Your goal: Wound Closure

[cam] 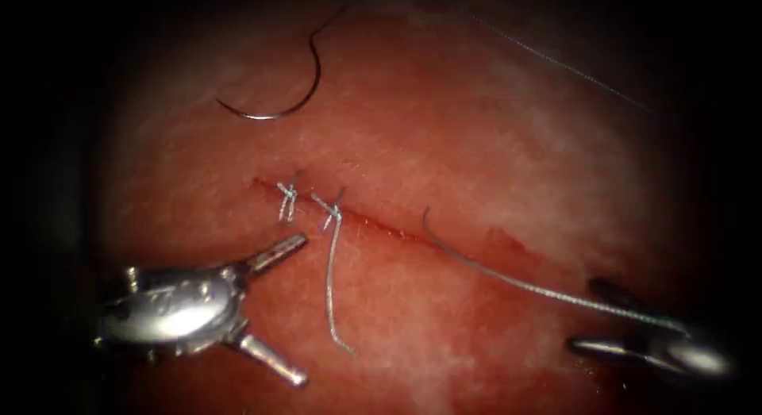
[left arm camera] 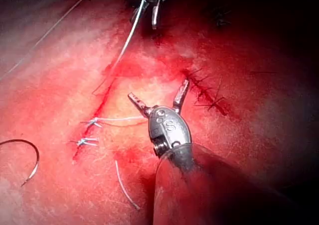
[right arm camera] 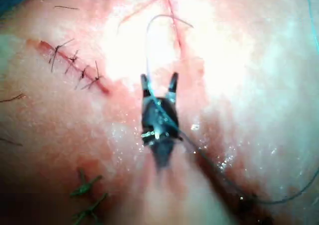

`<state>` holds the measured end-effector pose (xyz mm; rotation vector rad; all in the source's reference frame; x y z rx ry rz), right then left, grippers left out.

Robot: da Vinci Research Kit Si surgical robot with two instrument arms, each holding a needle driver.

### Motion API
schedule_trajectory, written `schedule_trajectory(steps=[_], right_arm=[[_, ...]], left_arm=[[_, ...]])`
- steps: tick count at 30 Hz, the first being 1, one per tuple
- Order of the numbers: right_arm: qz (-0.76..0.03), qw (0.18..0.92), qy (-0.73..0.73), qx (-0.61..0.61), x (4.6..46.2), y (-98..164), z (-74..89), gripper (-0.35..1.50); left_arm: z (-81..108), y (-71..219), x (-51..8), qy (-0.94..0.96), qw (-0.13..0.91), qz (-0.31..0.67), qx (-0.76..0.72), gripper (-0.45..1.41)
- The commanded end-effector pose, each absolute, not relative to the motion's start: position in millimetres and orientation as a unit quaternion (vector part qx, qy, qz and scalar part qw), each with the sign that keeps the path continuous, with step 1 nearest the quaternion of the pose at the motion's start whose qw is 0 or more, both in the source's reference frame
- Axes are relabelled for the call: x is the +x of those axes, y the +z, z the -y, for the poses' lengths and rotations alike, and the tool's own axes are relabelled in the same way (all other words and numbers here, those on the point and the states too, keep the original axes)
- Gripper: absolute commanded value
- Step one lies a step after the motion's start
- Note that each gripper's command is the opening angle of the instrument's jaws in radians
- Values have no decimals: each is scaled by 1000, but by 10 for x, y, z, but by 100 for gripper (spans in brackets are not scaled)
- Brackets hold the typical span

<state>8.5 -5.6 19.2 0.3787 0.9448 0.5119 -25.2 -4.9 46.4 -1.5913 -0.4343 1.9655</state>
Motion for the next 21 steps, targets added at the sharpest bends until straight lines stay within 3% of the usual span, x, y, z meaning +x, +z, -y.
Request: schedule_trajectory(steps=[1, 5, 13, 21], right_arm=[[-450, 840, 239, 184, 104, 194, 74, 145], [-454, 840, 236, 181, 127, 205, 79, 143], [-449, 848, 215, 181, 175, 239, 101, 141], [-475, 834, 223, 170, 188, 234, 91, 135]], left_arm=[[76, 479, -254, 751, 281, 157, -577, 71], [109, 516, -256, 802, 261, 151, -515, 54], [98, 571, -275, 881, 168, 42, -441, 49], [76, 575, -275, 932, 57, -63, -353, 42]])
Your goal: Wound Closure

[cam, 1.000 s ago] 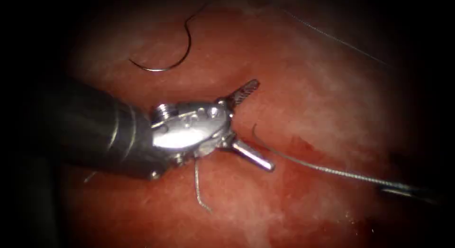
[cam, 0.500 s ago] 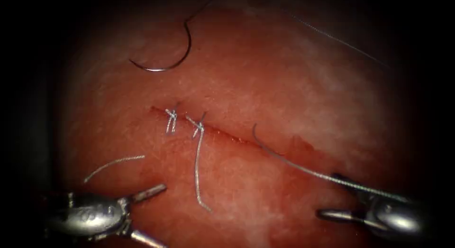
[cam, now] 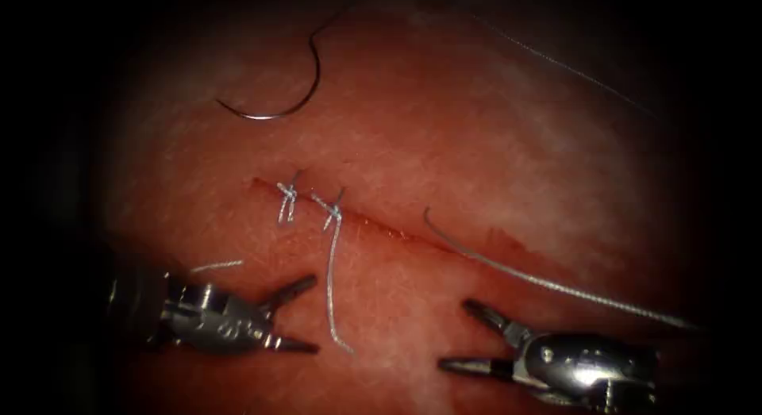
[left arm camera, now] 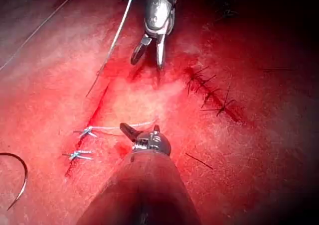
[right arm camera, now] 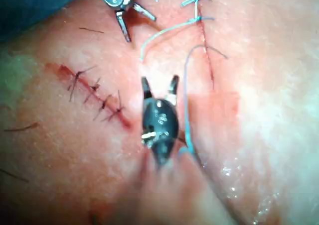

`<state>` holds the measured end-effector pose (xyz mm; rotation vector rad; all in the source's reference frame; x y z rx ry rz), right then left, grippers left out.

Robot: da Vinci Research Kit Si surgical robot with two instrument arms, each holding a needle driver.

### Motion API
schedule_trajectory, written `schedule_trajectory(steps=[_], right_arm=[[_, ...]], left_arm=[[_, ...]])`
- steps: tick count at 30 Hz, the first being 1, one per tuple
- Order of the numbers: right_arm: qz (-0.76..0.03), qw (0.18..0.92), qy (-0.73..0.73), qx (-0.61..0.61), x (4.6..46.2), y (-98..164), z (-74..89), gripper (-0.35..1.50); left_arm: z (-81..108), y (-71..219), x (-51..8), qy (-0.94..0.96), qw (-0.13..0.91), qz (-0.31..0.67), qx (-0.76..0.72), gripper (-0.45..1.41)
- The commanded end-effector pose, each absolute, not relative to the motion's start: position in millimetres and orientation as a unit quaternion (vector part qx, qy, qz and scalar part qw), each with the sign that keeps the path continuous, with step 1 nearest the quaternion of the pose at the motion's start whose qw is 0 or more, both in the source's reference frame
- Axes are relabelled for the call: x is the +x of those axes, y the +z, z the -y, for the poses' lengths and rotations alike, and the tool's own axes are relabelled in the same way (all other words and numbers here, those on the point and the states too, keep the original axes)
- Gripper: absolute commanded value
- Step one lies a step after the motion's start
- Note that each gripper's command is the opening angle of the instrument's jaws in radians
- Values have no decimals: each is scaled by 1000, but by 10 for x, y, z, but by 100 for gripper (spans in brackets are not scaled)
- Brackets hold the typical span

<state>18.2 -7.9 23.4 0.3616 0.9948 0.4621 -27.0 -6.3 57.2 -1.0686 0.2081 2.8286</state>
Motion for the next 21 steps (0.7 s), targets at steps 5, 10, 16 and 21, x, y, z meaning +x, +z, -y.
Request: schedule_trajectory(steps=[5, 10, 16, 21], right_arm=[[-490, 824, 230, 165, 188, 226, 84, 133], [-496, 821, 237, 155, 190, 228, 80, 133], [-499, 819, 240, 150, 192, 229, 78, 133], [-501, 818, 241, 149, 192, 229, 78, 133]], left_arm=[[77, 572, -281, 941, -16, -101, -322, 42], [81, 570, -298, 942, -111, -143, -282, 42], [86, 573, -316, 932, -197, -185, -241, 36], [88, 581, -317, 929, -223, -196, -221, 32]])
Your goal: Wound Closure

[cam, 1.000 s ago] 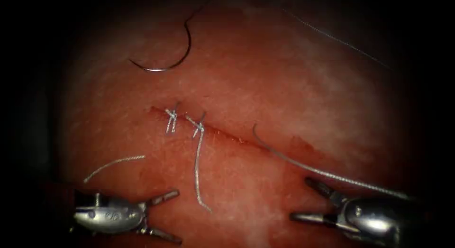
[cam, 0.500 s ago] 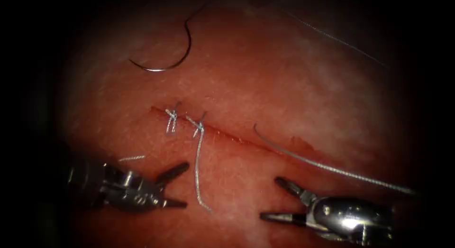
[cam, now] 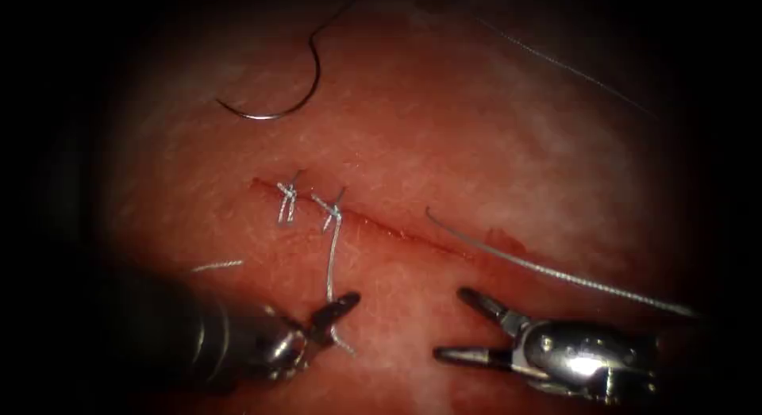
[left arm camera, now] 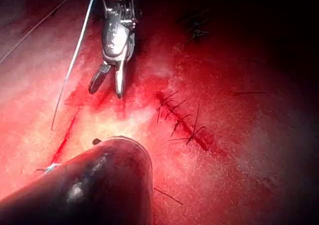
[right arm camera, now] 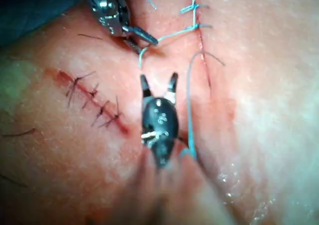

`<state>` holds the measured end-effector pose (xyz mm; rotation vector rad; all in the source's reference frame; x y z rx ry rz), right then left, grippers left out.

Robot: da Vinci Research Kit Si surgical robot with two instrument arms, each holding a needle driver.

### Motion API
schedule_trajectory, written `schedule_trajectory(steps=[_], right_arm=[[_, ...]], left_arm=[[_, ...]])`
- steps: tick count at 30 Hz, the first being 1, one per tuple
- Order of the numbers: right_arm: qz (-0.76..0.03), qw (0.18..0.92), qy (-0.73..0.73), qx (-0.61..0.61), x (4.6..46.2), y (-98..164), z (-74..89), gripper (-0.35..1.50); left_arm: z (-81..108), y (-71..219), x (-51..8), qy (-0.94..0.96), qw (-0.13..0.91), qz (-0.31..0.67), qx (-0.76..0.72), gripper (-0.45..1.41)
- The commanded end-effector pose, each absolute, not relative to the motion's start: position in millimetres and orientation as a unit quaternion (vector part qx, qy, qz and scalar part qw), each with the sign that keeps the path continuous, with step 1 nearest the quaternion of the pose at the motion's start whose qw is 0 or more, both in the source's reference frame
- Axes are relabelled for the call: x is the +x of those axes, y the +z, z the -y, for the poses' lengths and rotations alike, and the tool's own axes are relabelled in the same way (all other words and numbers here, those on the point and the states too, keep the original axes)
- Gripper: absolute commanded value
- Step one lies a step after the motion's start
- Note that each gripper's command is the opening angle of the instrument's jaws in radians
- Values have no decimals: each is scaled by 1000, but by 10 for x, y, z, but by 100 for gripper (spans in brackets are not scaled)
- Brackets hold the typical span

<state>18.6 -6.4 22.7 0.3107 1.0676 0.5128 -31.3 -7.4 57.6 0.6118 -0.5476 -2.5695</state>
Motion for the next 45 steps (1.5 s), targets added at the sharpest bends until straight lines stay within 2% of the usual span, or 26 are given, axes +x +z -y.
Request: schedule_trajectory(steps=[1, 13, 15, 16, 17, 22, 24, 26, 38, 45], right_arm=[[-501, 818, 241, 149, 192, 229, 78, 133], [-503, 816, 242, 148, 192, 230, 76, 133], [-503, 816, 242, 148, 192, 230, 76, 133], [-504, 816, 242, 147, 192, 230, 76, 133], [-504, 816, 243, 146, 192, 230, 76, 131], [-507, 814, 242, 148, 195, 235, 72, 125], [-542, 810, 179, 133, 205, 244, 63, 113], [-558, 809, 140, 119, 212, 248, 58, 110], [-582, 810, -60, -21, 273, 262, 31, 113], [-606, 786, -94, -81, 305, 282, 12, 111]], left_arm=[[89, 583, -316, -927, 230, 199, 221, 32], [109, 595, -327, -919, 248, 181, 246, 14], [106, 597, -326, -920, 246, 181, 244, 4], [105, 598, -325, -921, 246, 181, 244, -8], [102, 600, -322, -921, 247, 178, 243, -45], [99, 597, -311, -915, 256, 164, 266, -45], [88, 588, -303, -913, 257, 157, 275, -45], [82, 584, -300, -913, 252, 152, 283, -45], [59, 546, -303, -914, 243, 139, 294, -45], [58, 539, -308, -914, 241, 137, 296, -45]])
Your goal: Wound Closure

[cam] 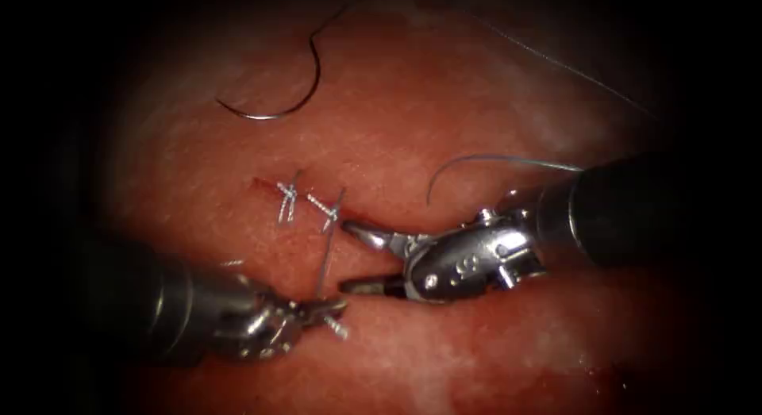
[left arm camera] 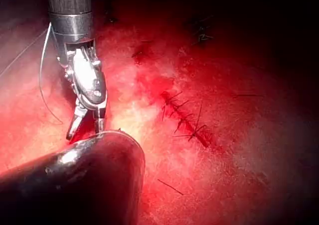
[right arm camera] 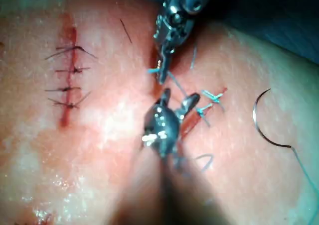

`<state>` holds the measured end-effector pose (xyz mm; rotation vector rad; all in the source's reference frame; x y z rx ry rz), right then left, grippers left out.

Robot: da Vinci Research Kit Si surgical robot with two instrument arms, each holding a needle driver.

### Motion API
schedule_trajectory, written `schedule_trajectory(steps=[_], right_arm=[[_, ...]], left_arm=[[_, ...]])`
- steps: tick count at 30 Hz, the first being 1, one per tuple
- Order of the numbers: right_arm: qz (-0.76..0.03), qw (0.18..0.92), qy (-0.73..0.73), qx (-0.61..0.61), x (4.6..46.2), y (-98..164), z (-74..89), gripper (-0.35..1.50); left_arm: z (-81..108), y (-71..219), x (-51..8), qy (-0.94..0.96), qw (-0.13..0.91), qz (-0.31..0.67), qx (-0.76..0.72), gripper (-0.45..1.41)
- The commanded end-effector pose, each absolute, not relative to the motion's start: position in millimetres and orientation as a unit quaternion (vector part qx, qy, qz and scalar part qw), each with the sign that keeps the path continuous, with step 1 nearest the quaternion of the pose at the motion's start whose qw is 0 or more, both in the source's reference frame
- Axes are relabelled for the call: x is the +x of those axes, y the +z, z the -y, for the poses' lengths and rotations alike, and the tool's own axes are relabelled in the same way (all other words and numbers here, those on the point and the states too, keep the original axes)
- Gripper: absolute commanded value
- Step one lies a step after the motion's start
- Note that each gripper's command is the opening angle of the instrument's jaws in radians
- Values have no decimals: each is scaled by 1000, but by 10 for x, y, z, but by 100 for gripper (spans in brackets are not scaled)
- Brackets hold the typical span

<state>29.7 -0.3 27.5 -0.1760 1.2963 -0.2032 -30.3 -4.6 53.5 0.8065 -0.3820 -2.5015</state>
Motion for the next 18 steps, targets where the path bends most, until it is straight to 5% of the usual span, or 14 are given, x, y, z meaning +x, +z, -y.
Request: schedule_trajectory(steps=[1, 18], right_arm=[[-611, 781, -95, -87, 307, 284, 10, 111], [-629, 763, -103, -104, 362, 308, 11, 110]], left_arm=[[58, 540, -308, -914, 241, 137, 296, -45], [56, 543, -309, -916, 228, 132, 302, -45]])
